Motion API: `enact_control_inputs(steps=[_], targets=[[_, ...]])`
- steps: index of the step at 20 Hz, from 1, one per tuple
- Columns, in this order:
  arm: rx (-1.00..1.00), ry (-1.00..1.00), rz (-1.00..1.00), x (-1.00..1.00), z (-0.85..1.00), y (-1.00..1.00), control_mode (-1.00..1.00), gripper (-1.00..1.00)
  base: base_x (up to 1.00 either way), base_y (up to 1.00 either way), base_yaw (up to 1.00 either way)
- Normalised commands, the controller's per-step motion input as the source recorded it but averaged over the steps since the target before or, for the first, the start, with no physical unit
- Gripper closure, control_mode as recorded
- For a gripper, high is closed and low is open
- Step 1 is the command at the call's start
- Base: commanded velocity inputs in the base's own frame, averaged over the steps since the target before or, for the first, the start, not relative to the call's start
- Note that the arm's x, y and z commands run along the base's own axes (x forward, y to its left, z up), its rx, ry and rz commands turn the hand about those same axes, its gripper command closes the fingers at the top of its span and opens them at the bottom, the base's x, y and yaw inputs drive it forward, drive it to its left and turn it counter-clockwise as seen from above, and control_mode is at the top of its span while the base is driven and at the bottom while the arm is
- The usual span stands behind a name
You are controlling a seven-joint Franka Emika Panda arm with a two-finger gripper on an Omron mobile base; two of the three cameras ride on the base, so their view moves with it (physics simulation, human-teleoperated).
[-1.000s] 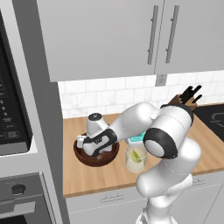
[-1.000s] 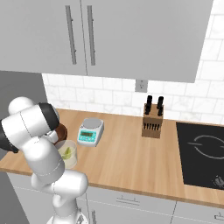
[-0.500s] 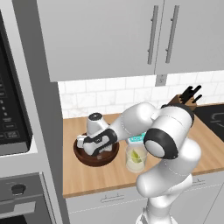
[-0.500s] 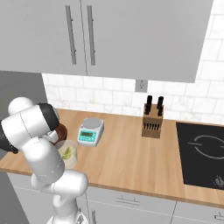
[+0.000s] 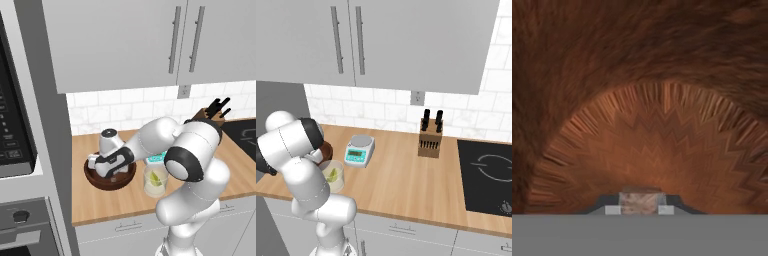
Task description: Grab a lemon wedge from the fridge and one ice cube from the ice bowl, and put them in the glass of lemonade.
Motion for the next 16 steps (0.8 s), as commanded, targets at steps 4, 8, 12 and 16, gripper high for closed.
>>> enact_control_inputs(steps=[4,8,12,16], targets=[[0.01,0.00,0.05,0.00,0.19,-0.04,-1.00,1.00,0.00,0.00,0.00],[0.06,0.00,0.03,0.00,0.54,0.00,-1.00,1.00,0.00,0.00,0.00],[0.05,-0.01,0.01,-0.01,0.45,0.00,-1.00,1.00,0.00,0.00,0.00],[0.02,-0.05,0.00,-0.04,0.27,0.00,-1.00,1.00,0.00,0.00,0.00]])
